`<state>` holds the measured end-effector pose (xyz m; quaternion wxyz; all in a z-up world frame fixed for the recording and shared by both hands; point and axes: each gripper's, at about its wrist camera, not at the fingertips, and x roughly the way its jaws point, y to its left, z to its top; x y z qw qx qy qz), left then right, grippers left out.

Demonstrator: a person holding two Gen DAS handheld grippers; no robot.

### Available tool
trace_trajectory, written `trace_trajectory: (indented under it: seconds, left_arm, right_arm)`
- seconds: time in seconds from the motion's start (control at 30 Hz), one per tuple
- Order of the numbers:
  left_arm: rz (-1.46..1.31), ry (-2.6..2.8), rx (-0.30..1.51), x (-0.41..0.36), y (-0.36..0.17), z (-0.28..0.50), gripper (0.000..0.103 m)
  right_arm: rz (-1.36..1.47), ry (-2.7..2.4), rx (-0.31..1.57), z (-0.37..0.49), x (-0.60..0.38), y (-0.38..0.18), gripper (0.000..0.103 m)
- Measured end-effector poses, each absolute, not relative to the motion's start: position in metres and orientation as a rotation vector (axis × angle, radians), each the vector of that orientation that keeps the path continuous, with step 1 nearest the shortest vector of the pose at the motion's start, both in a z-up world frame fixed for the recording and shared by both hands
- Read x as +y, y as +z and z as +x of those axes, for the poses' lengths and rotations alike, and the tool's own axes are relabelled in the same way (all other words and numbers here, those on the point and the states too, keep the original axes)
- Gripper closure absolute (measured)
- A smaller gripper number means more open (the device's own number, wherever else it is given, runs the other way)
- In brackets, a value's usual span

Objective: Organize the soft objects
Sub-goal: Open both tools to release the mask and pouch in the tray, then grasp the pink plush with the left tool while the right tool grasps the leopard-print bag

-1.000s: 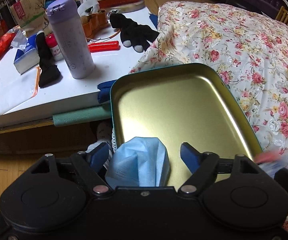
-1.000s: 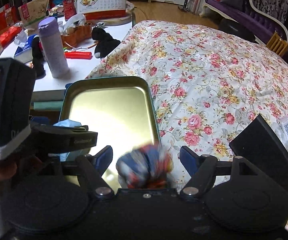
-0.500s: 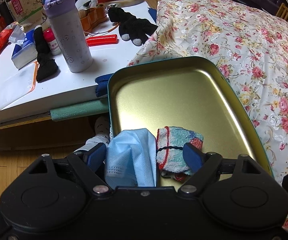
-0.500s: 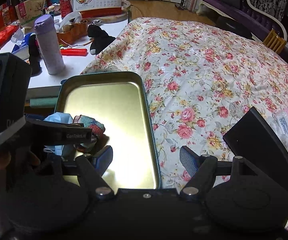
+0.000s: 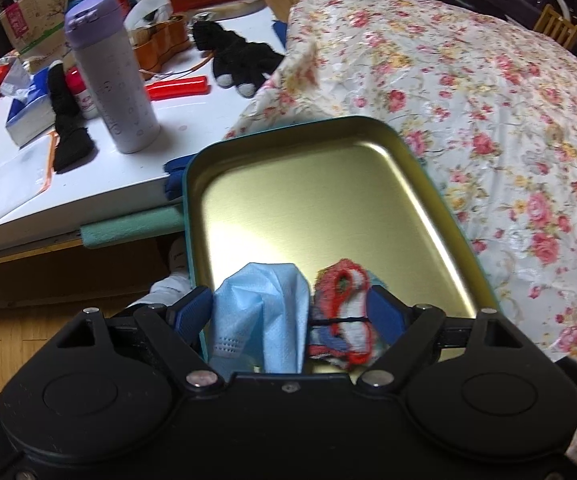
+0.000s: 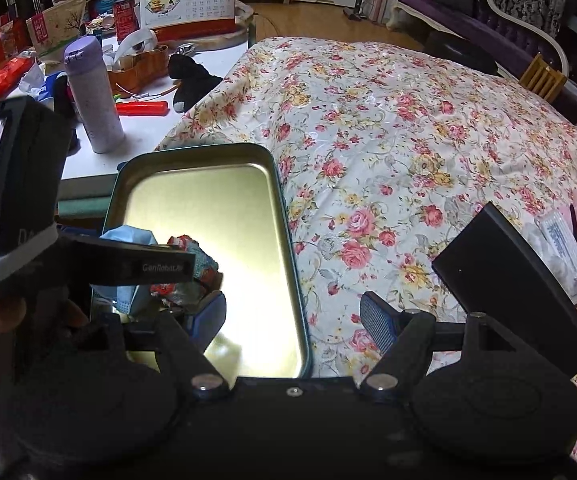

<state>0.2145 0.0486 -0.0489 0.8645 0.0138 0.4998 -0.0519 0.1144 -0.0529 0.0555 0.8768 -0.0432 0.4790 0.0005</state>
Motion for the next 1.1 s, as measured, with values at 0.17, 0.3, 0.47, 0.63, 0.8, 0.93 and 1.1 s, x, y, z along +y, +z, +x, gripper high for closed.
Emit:
trace_trajectory:
  seconds: [0.17,0.3,0.47,0.63,0.8,0.93,1.1]
  left_arm:
    - [0.053,-0.147,1.029,0.03,-0.04,0.221,0.023]
    - [0.055,-0.16,1.013,0.019,-0.029,0.229,0.022]
    - [0.068,-0.161,0.986,0.007,-0.012,0.23,0.022]
    - [0.107,-0.167,0.968,-0.005,-0.001,0.222,0.022]
    - [0.155,-0.192,0.965,-0.023,0.008,0.214,0.022]
    - [0.185,-0.219,0.948,-0.039,0.021,0.204,0.022]
    - [0.201,-0.284,0.944,-0.061,0.038,0.193,0.021]
  right_arm:
    - [-0.086,-0.015,0.996,0.107,-0.062,0.058,0.031]
    - [-0.068,-0.029,0.984,0.098,-0.073,0.063,0.031]
    - [-0.043,-0.043,0.959,0.084,-0.088,0.071,0.031]
    - [-0.007,-0.067,0.93,0.072,-0.109,0.078,0.031]
    - [0.051,-0.105,0.892,0.058,-0.136,0.088,0.031]
    - [0.098,-0.144,0.858,0.045,-0.16,0.095,0.03]
    - [0.14,-0.213,0.834,0.029,-0.191,0.102,0.029]
